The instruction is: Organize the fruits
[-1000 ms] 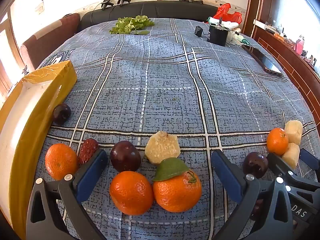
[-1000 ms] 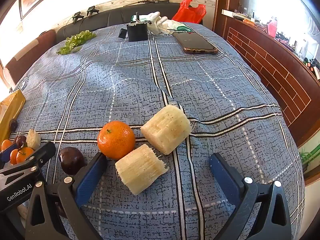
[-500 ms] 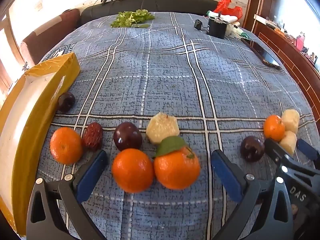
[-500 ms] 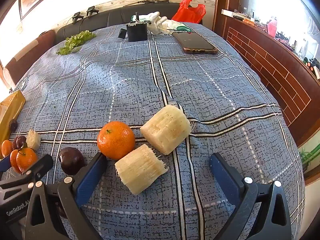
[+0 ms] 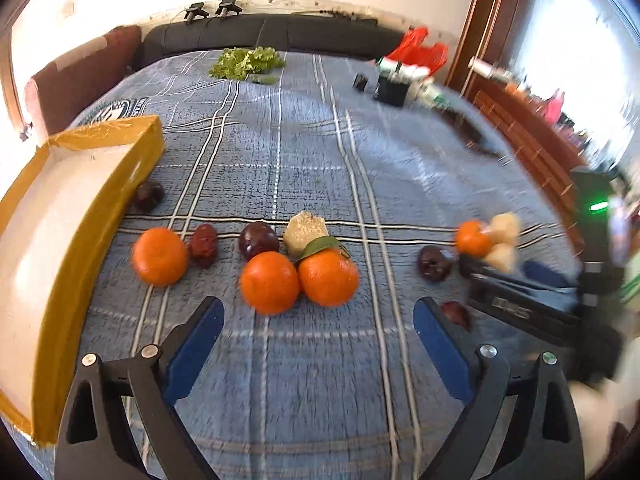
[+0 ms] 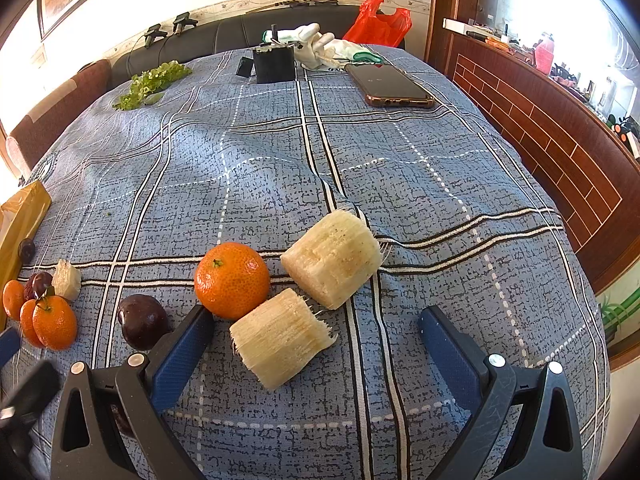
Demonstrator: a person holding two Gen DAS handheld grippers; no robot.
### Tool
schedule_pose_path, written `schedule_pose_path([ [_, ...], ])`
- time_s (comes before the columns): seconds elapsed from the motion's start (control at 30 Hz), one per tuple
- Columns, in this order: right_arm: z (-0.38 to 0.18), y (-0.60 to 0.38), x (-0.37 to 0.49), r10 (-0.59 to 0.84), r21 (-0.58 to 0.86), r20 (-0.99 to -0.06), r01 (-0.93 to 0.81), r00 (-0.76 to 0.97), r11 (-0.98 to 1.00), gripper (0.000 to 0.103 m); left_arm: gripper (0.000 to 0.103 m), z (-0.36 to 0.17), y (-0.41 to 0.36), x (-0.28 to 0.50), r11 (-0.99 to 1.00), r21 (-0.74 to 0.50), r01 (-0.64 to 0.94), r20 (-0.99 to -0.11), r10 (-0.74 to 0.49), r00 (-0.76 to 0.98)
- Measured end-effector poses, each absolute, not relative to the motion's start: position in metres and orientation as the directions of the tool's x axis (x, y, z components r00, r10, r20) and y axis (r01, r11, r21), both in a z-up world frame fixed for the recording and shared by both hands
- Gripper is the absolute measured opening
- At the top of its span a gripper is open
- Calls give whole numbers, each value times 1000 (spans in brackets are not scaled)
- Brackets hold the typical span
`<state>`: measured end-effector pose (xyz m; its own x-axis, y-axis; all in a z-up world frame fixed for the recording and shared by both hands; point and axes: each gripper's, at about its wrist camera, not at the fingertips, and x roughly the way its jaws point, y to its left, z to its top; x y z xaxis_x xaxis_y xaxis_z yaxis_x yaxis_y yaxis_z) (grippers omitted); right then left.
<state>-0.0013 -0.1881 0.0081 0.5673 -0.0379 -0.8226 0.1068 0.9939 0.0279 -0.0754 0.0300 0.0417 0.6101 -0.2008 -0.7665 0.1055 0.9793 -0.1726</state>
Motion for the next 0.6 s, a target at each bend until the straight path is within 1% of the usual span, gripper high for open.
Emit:
schedule_pose_path([
  [0.07, 8, -188, -1, -37, 28, -823, 106, 567, 994, 103, 94, 55, 44, -85, 973, -201, 114, -749, -228, 622],
  [0.27, 9, -189, 1, -25, 28, -855, 95, 518, 995, 103, 94, 100, 91, -118, 978, -199, 69, -667, -187, 721],
  [0.5, 9, -187, -10, -38, 21, -860, 110, 508, 994, 103, 94, 127, 130, -147, 972, -234, 12, -589, -151, 794],
  [0.53, 10, -188, -13, -39, 23, -861, 115, 508, 993, 101, 94, 129, 131, -149, 973, -229, 6, -583, -142, 800],
  [0.57, 14, -191, -19, -38, 35, -854, 131, 519, 991, 96, 94, 132, 134, -152, 974, -228, 5, -573, -139, 807],
  [0.6, 19, -193, -27, -25, 58, -841, 136, 540, 989, 94, 94, 134, 137, -157, 973, -231, 6, -565, -139, 813],
])
